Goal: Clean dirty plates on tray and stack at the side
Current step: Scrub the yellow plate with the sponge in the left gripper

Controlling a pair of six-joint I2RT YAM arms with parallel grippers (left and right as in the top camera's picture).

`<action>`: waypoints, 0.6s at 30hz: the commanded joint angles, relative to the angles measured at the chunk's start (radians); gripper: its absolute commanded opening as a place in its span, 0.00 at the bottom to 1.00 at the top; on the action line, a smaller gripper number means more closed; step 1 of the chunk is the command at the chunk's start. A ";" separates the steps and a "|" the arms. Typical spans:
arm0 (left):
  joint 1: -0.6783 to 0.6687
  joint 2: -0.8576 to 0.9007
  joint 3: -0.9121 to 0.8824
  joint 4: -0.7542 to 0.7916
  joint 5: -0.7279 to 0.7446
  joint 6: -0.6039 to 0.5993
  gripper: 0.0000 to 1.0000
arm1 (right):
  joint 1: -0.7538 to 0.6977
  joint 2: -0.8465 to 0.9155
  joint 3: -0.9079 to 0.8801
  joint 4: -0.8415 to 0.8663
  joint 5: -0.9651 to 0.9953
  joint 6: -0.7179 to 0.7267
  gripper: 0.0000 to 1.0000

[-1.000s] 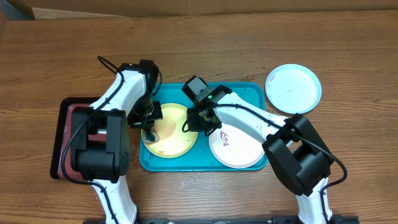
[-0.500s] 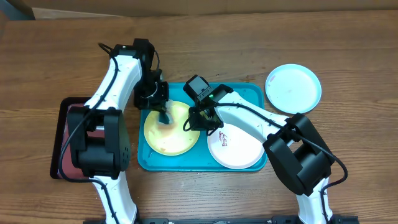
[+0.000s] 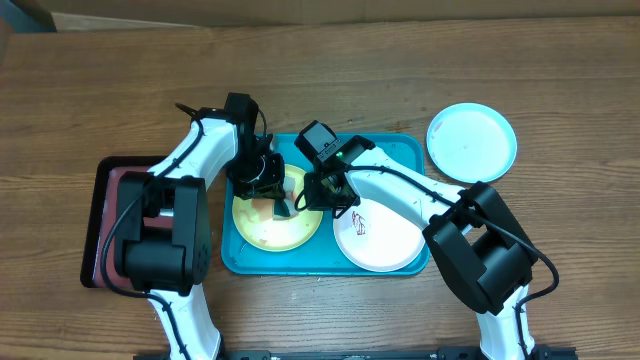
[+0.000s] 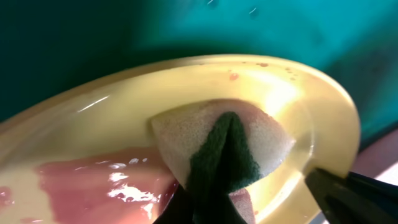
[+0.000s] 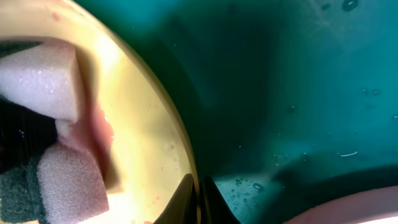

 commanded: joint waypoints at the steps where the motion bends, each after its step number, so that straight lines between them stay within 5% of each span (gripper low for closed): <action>1: -0.006 0.038 -0.068 -0.056 -0.411 -0.138 0.04 | -0.005 -0.008 -0.001 0.003 0.032 0.002 0.04; 7: 0.000 0.029 0.041 -0.215 -0.642 -0.230 0.04 | -0.005 -0.008 -0.001 0.003 0.032 0.002 0.04; 12: 0.000 0.027 0.288 -0.449 -0.811 -0.421 0.04 | -0.005 -0.008 -0.001 0.004 0.054 0.001 0.04; 18: 0.031 -0.078 0.432 -0.502 -0.723 -0.484 0.04 | -0.004 -0.011 0.020 0.001 -0.006 -0.045 0.04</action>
